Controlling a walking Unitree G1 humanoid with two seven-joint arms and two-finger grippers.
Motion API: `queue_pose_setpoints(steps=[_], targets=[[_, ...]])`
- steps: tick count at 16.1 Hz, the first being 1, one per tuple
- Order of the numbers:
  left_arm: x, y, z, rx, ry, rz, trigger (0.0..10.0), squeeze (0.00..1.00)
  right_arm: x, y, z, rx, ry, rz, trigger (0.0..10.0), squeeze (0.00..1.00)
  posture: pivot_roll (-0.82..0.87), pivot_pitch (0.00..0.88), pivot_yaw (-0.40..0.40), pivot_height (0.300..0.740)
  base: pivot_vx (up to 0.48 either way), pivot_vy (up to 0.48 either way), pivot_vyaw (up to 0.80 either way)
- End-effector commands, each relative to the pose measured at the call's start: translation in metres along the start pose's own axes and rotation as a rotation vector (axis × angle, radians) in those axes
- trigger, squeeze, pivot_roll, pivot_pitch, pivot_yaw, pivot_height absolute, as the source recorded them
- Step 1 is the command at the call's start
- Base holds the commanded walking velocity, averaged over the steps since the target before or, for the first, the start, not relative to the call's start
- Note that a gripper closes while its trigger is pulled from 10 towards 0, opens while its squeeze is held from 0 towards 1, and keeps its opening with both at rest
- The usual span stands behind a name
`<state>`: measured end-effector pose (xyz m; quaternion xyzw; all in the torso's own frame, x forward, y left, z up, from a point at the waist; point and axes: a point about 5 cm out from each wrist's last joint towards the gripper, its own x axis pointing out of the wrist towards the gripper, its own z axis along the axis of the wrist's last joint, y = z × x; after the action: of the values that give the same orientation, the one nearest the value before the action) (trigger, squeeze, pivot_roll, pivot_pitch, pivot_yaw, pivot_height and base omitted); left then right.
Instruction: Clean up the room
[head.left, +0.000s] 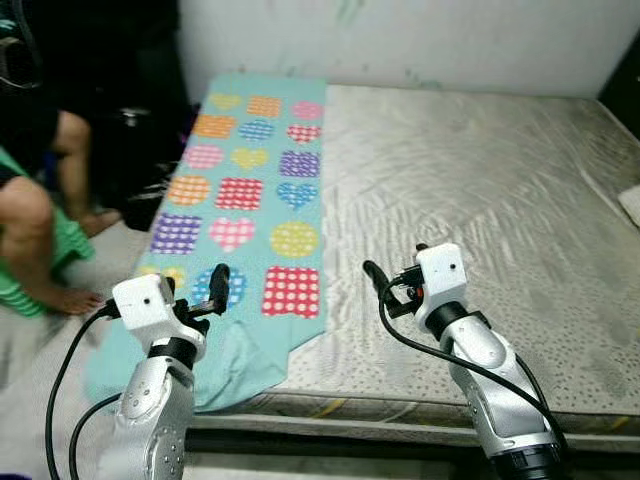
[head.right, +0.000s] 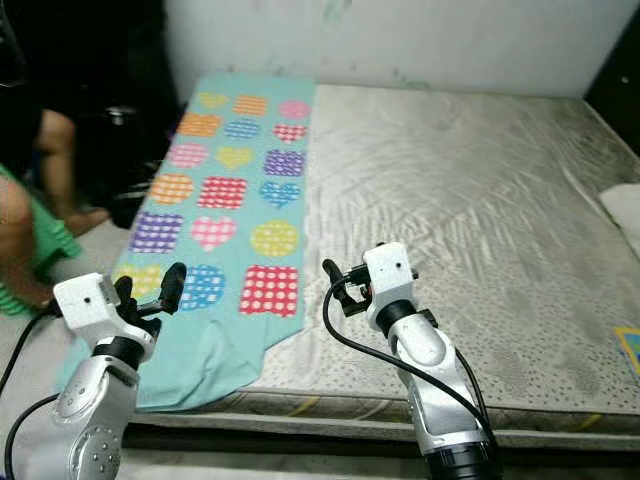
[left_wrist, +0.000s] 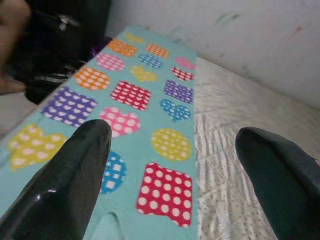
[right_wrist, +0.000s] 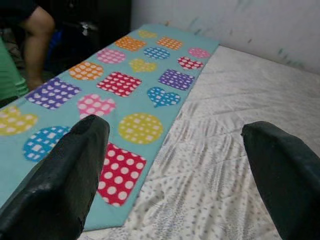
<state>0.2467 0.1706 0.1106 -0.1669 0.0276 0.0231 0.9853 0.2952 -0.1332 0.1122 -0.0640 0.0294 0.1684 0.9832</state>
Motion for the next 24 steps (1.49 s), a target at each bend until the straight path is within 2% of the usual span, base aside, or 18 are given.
queue_pose_setpoints(steps=[1,3,5,7,10,12,18,20,24], targets=[[-0.002,-0.001,-0.003,0.0,0.021,0.005,10.0,0.0,-0.001,-0.002,0.002,0.008,-0.002,-0.013,10.0,0.0,-0.12,0.081,-0.02,0.74,0.0,0.0,0.0],[-0.006,0.012,-0.003,0.031,0.034,0.05,10.0,0.0,-0.003,-0.003,0.001,-0.001,-0.003,-0.016,10.0,0.0,-0.12,0.082,-0.016,0.74,0.0,0.0,0.0],[-0.018,0.044,-0.002,0.098,0.046,0.164,10.0,0.0,-0.004,-0.01,0.0,-0.013,-0.001,-0.045,10.0,0.0,-0.12,0.084,-0.016,0.74,0.0,0.0,0.0],[-0.028,0.065,0.001,0.148,0.052,0.211,10.0,0.0,-0.002,-0.013,0.0,-0.013,0.0,-0.059,10.0,0.0,-0.1,0.089,-0.023,0.74,0.0,0.0,0.0],[-0.027,0.066,0.001,0.154,0.053,0.21,10.0,0.0,0.001,-0.012,0.001,-0.014,-0.002,-0.057,10.0,0.0,-0.1,0.089,-0.024,0.74,0.0,0.0,0.0],[-0.019,0.058,0.001,0.15,0.047,0.18,10.0,0.0,0.004,-0.013,0.003,-0.021,-0.009,-0.062,10.0,0.0,-0.1,0.09,-0.025,0.74,0.0,0.0,0.0],[-0.014,0.049,-0.001,0.144,0.053,0.142,10.0,0.0,0.0,-0.013,0.0,-0.005,-0.002,-0.067,10.0,0.0,-0.11,0.088,-0.023,0.74,0.0,0.0,0.0],[-0.013,0.047,-0.002,0.143,0.055,0.137,10.0,0.0,0.0,-0.012,-0.002,0.019,0.003,-0.058,10.0,0.0,-0.11,0.085,-0.025,0.74,0.0,0.0,-0.69],[-0.012,0.045,-0.002,0.139,0.053,0.131,10.0,0.0,0.002,-0.012,0.001,-0.002,-0.009,-0.049,10.0,0.0,-0.11,0.081,-0.028,0.74,0.0,0.0,-0.32]])
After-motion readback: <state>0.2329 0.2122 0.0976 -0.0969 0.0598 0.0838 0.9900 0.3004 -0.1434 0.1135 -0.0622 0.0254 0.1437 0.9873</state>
